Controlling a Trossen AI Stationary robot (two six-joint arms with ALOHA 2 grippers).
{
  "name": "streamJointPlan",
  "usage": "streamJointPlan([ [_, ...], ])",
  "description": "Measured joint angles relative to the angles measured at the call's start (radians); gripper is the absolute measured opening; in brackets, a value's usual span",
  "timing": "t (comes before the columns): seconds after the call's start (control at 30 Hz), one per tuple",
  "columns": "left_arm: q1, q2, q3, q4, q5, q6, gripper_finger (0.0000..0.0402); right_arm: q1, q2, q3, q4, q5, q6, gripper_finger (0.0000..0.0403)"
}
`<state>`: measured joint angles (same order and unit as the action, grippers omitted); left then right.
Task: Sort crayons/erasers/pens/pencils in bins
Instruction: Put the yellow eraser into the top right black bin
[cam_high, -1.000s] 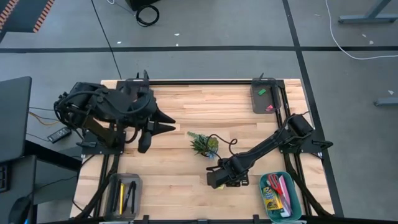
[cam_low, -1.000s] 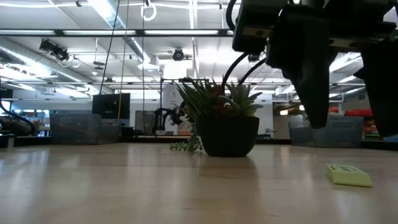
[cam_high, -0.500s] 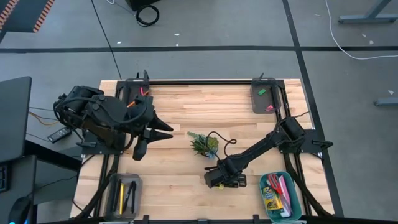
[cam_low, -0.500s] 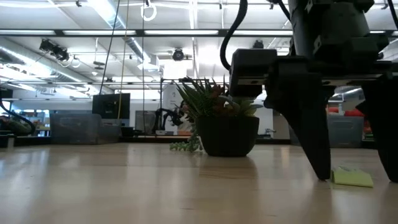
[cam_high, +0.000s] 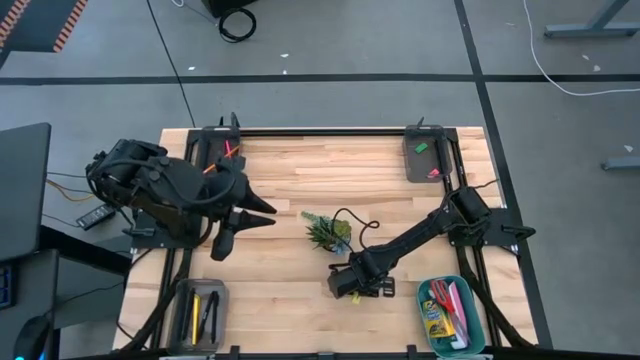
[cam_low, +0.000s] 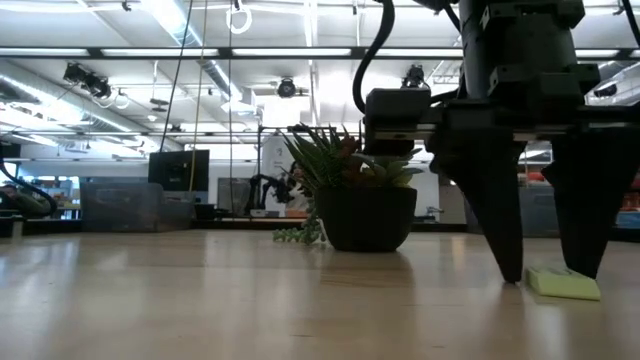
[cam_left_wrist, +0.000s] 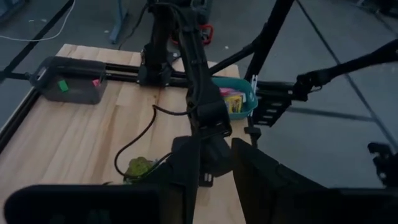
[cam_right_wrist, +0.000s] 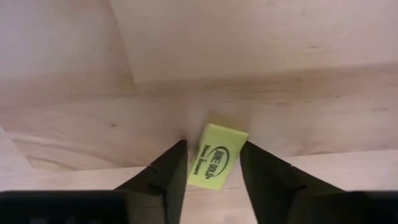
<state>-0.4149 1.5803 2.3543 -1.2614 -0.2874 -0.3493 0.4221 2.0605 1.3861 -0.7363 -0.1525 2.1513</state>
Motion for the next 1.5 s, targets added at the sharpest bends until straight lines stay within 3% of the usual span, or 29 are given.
streamJointPlan([
  [0.43,0.000,0.000,0.000,-0.058,0.000,0.022,0.0098,0.002,-0.004,0.005,-0.025,0.004,-0.069,0.0056],
  [0.77,0.000,0.001,0.000,-0.061,0.000,0.024,0.0087,0.036,-0.019,0.009,-0.036,0.036,-0.069,0.0050],
  [1.07,0.000,0.001,0.000,-0.061,0.000,0.032,0.0090,0.045,-0.133,0.008,-0.064,0.080,-0.069,0.0052],
  [1.23,0.000,0.001,0.000,-0.060,0.000,0.032,0.0083,0.045,-0.233,0.009,-0.163,0.143,-0.069,0.0053],
  [1.5,0.000,0.001,0.000,-0.059,0.000,0.032,0.0089,-0.005,-0.420,0.010,-0.531,0.260,-0.102,0.0054],
])
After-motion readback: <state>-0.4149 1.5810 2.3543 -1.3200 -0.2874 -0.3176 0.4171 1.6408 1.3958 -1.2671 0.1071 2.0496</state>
